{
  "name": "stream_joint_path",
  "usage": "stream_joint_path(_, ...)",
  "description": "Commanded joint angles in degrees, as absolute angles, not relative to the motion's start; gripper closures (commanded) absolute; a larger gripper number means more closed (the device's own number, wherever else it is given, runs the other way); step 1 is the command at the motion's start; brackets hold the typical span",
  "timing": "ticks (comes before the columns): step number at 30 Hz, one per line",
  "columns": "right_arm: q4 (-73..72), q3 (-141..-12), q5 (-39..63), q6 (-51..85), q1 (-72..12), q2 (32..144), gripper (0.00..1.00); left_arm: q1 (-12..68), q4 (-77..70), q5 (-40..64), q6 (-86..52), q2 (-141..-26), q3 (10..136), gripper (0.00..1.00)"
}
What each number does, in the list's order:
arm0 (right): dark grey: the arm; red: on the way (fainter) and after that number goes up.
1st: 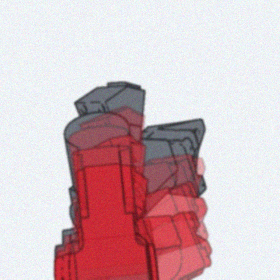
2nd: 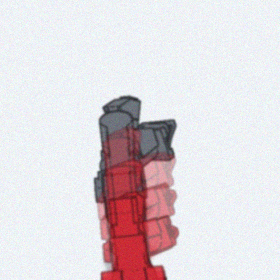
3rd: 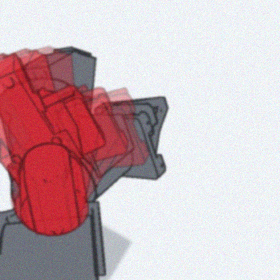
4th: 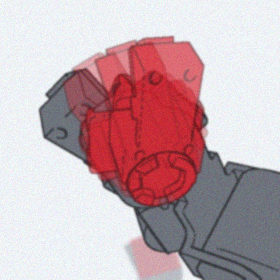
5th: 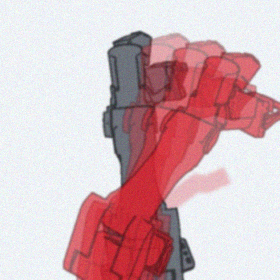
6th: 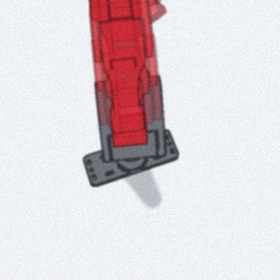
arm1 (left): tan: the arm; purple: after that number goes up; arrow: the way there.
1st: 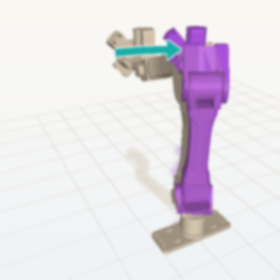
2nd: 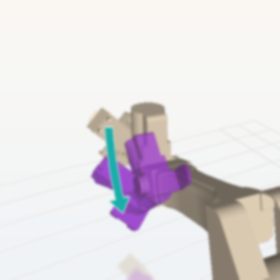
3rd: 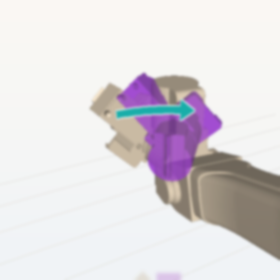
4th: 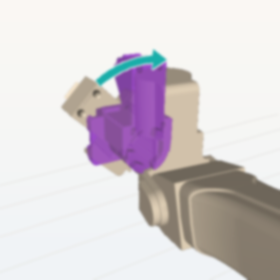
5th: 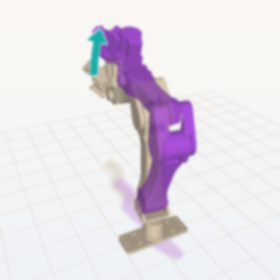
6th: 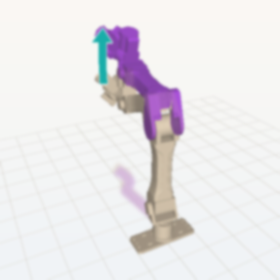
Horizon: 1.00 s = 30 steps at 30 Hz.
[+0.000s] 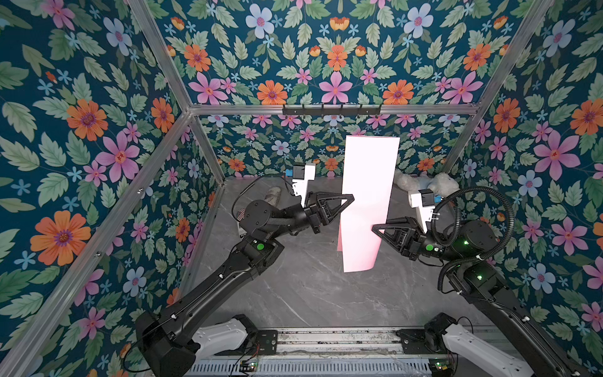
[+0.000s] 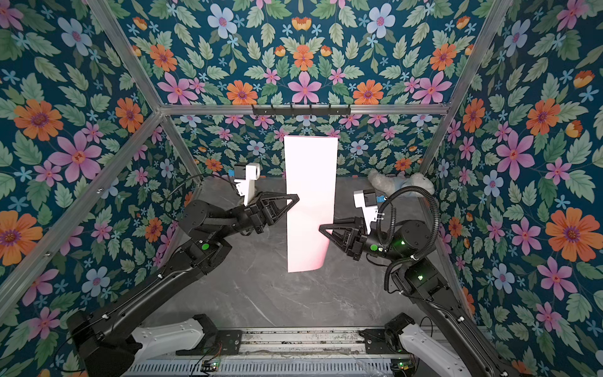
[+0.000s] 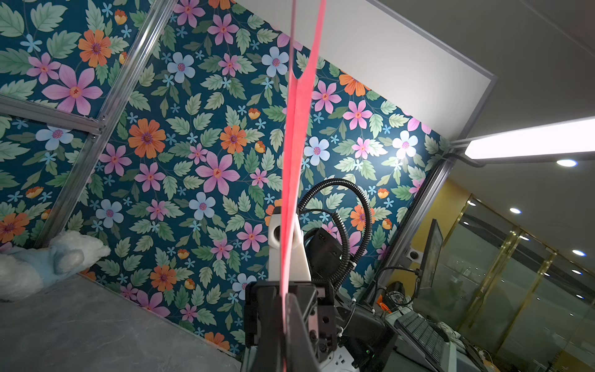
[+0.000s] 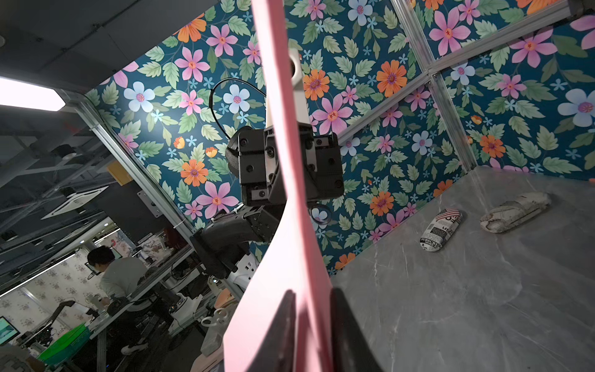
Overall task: Fold the rectangular paper in half along the long edge
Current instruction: Fold the paper.
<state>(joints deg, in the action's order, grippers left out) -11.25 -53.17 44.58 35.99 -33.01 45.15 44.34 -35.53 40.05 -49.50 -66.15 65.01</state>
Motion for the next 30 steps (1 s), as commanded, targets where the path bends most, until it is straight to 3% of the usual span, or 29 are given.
stream_joint_path(1, -14.1, -52.2, 46.5, 36.6, -33.1, 44.4, 1.00, 44.3, -36.8, 39.9, -49.1, -66.4, 65.6, 1.00)
stream_joint_path(2, -14.3, -52.0, 46.6, 36.9, -33.1, 44.1, 0.91, 44.3, -37.0, 39.9, -49.3, -66.4, 65.7, 1.00)
stream_joint_path(3, -14.4, -51.7, 46.7, 36.9, -33.0, 43.9, 0.90, 44.3, -37.1, 39.9, -49.3, -66.7, 65.8, 1.00)
stream_joint_path(5, -15.8, -50.6, 47.3, 37.6, -33.1, 43.1, 1.00, 44.3, -37.4, 40.0, -49.4, -66.9, 66.1, 1.00)
stream_joint_path(7, -16.5, -49.9, 48.1, 38.1, -33.1, 42.6, 1.00, 44.3, -37.5, 40.1, -49.4, -67.1, 66.3, 1.00)
stream_joint_path(8, -16.7, -49.8, 48.1, 38.3, -33.1, 42.5, 0.95, 44.3, -37.6, 40.1, -49.5, -67.1, 66.4, 1.00)
stream_joint_path(9, -16.6, -49.7, 48.2, 38.4, -33.1, 42.3, 0.79, 44.3, -37.6, 40.1, -49.6, -67.2, 66.5, 1.00)
stream_joint_path(10, -16.8, -49.5, 48.8, 38.4, -33.1, 42.3, 0.78, 44.3, -37.8, 40.1, -49.6, -67.3, 66.7, 1.00)
stream_joint_path(12, -17.0, -49.2, 49.2, 38.5, -33.1, 42.0, 1.00, 44.3, -37.9, 40.2, -49.6, -67.5, 67.0, 1.00)
stream_joint_path(14, -16.9, -48.9, 49.7, 38.6, -33.1, 41.5, 1.00, 44.3, -37.8, 40.2, -49.7, -67.6, 67.1, 1.00)
stream_joint_path(15, -16.4, -49.0, 49.4, 38.5, -33.1, 41.4, 0.96, 44.3, -37.8, 40.2, -49.6, -67.7, 67.3, 1.00)
stream_joint_path(16, -15.2, -49.3, 49.1, 37.8, -33.1, 41.3, 0.85, 44.3, -37.9, 40.2, -49.8, -67.8, 67.4, 1.00)
stream_joint_path(17, -14.4, -49.4, 49.1, 37.4, -33.1, 41.1, 0.88, 44.3, -37.8, 40.2, -49.8, -67.8, 67.5, 1.00)
stream_joint_path(18, -14.5, -49.2, 49.1, 37.2, -33.0, 40.8, 1.00, 44.3, -37.9, 40.3, -49.8, -67.9, 67.6, 1.00)
stream_joint_path(21, -14.3, -48.9, 49.8, 37.4, -33.1, 40.3, 1.00, 44.3, -37.9, 40.4, -49.8, -68.2, 68.0, 1.00)
stream_joint_path(22, -13.5, -49.1, 49.2, 37.1, -33.1, 40.3, 0.96, 44.3, -37.9, 40.4, -49.8, -68.2, 68.1, 1.00)
stream_joint_path(23, -12.5, -49.2, 49.1, 36.7, -33.1, 40.3, 0.80, 44.3, -37.9, 40.4, -49.8, -68.3, 68.1, 1.00)
stream_joint_path(24, -12.4, -49.0, 49.6, 36.5, -33.1, 40.3, 0.84, 44.3, -37.9, 40.4, -49.8, -68.4, 68.3, 1.00)
stream_joint_path(25, -12.4, -48.7, 50.0, 36.5, -33.1, 40.3, 0.99, 44.3, -37.9, 40.4, -49.8, -68.5, 68.4, 1.00)
stream_joint_path(28, -12.2, -48.2, 50.4, 36.7, -33.1, 40.1, 1.00, 44.3, -38.0, 40.6, -49.8, -68.6, 68.7, 1.00)
stream_joint_path(29, -11.5, -48.2, 50.0, 36.5, -33.1, 40.0, 0.86, 44.3, -38.0, 40.6, -49.9, -68.7, 68.8, 1.00)
stream_joint_path(30, -11.3, -48.1, 50.2, 36.2, -33.0, 39.8, 0.91, 44.3, -38.1, 40.7, -49.9, -68.8, 68.9, 1.00)
